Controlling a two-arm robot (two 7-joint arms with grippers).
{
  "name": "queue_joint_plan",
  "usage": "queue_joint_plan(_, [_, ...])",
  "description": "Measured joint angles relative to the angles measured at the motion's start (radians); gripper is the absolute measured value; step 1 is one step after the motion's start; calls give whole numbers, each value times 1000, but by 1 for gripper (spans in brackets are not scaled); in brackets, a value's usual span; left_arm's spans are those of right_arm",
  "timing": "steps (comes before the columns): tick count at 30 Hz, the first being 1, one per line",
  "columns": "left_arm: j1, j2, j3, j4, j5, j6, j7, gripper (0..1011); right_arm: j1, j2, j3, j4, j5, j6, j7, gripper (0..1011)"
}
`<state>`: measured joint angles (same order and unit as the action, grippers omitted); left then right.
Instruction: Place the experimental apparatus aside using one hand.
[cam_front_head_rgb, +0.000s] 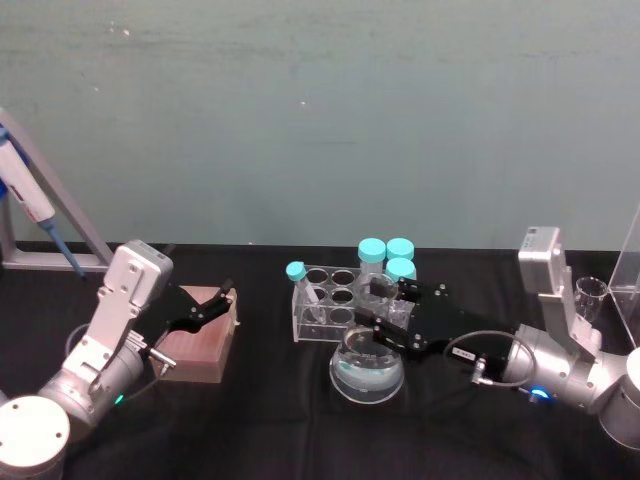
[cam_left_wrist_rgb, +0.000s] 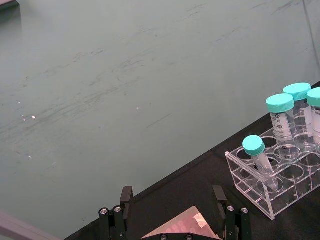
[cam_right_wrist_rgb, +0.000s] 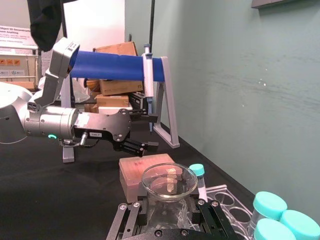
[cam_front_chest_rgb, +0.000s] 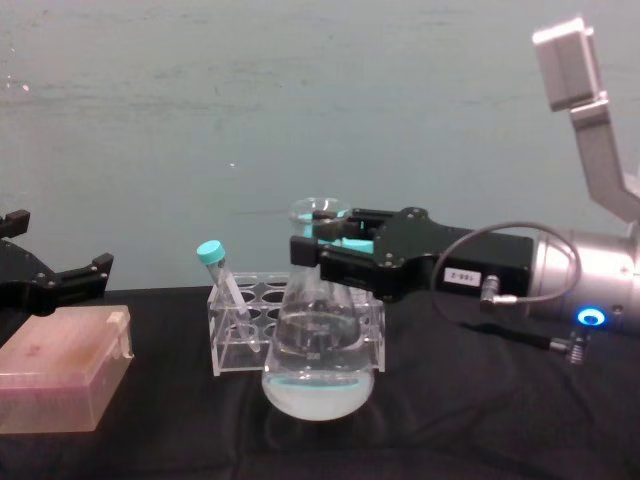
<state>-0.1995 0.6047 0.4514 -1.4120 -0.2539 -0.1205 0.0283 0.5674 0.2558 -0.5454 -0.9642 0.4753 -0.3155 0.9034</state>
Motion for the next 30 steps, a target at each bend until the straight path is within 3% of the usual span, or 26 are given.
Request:
queue_joint_plan(17, [0, 0, 0, 0, 0, 0, 0, 1000, -93, 103, 28, -172, 16, 58, -107, 452])
queue_joint_plan(30, [0, 0, 0, 0, 0, 0, 0, 1000, -184, 164, 89, -295, 10, 90, -233, 452])
